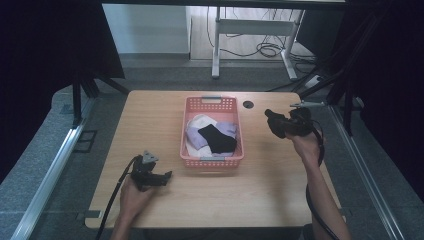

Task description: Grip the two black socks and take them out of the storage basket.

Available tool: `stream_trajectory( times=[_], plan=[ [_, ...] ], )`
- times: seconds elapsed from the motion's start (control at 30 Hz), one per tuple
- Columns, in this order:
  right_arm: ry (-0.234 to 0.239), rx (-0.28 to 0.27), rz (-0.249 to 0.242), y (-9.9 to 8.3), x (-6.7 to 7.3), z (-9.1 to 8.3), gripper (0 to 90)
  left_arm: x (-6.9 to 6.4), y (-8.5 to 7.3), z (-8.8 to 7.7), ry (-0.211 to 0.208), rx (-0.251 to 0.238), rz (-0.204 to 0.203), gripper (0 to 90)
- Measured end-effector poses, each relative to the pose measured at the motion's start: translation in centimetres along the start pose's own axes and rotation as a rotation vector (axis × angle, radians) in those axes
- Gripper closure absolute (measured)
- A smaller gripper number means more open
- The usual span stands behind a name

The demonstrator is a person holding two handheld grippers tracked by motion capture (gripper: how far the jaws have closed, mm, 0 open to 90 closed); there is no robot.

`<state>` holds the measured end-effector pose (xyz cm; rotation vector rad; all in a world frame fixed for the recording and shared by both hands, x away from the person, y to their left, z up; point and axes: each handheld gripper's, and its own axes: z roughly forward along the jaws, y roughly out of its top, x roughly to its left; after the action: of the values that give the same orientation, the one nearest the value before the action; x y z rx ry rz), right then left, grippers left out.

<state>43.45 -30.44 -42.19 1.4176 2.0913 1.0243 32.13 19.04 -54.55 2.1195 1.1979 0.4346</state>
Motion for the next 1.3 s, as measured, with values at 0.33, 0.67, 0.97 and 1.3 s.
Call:
stream_trajectory(
  times=[0.33, 0.67, 0.97, 1.3],
  plan=[
    [-0.04, 0.102, 0.018, -3.5, -1.3, 3.1, 74.5, 0.0, 0.0, 0.0, 0.0, -0.001, -0.001, 10.2],
    [-0.01, 0.138, 0.026, -4.0, -1.6, 2.9, 45.5, 0.0, 0.0, 0.0, 0.0, 0.003, 0.003, 10.2],
    [0.053, 0.067, -0.023, -1.1, 0.9, 1.2, 40.8, 0.0, 0.0, 0.0, 0.0, 0.003, 0.003, 10.2],
    [0.156, 0.058, -0.094, 2.1, 5.8, 2.4, 40.6, 0.0, 0.0, 0.0, 0.0, 0.005, 0.006, 10.2]
  ],
)
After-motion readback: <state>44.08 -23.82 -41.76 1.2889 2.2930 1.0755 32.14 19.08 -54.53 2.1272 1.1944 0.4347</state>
